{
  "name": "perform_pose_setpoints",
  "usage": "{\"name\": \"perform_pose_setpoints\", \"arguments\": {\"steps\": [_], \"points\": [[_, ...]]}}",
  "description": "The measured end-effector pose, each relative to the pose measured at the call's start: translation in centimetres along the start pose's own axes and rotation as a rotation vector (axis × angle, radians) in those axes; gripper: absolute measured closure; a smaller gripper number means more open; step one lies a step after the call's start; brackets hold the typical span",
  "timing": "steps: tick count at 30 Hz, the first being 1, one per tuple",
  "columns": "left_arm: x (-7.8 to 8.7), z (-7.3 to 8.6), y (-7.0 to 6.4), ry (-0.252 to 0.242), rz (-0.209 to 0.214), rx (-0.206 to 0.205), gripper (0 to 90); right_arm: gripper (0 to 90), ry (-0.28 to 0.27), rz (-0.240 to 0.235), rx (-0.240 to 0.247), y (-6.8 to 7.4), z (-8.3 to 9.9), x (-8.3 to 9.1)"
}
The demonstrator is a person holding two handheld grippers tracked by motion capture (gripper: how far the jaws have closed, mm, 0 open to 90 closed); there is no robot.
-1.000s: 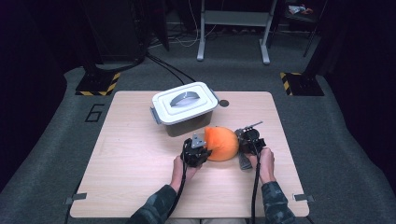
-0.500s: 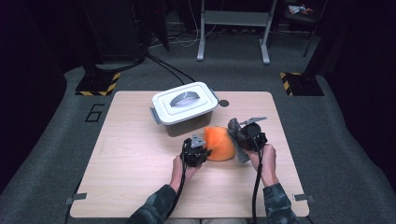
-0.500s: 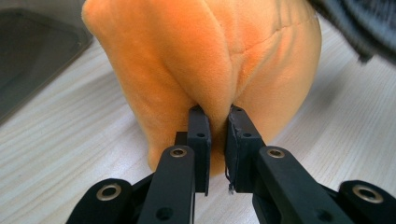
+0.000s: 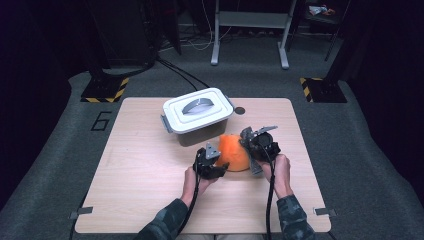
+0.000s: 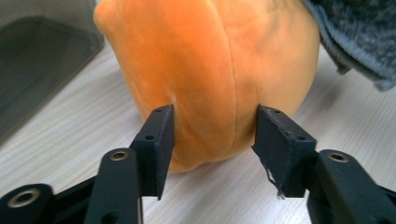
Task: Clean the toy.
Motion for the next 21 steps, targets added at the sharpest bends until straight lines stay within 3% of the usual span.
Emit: {"name": "perform_pose_setpoints", "arguments": {"steps": [4, 11, 13, 16, 21], "points": [[-0.4, 0.3, -0.1, -0.005, -0.018, -0.03, 50.9, 73.4, -0.007, 0.0, -0.006, -0.1, 0.1, 0.0], [-0.8, 0.3, -0.2, -0.036, -0.004, -0.041, 80.7, 73.2, -0.02, 0.008, -0.031, -0.4, 0.3, 0.5], [-0.5, 0.0, -0.4, -0.029, 0.006, -0.046, 82.2, 73.2, -0.025, 0.011, -0.036, -0.4, 0.5, 0.9], [-0.1, -0.4, -0.6, -0.034, 0.041, -0.022, 83.3, 73.3, -0.054, -0.004, -0.049, -0.2, 0.5, 1.7], [0.7, -1.0, -1.3, -0.035, 0.076, -0.003, 83.6, 73.3, -0.106, -0.033, -0.015, 1.2, -0.3, 3.4]]}}
Point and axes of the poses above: each handheld gripper's, and its own axes: x roughly backward along the jaws, z roughly out of its underside, y roughly to its left, the point moved 1 cm from there along -x, roughly forward along the jaws, and after that the axes turned 10 degrees about x, right-handed, at the moved point
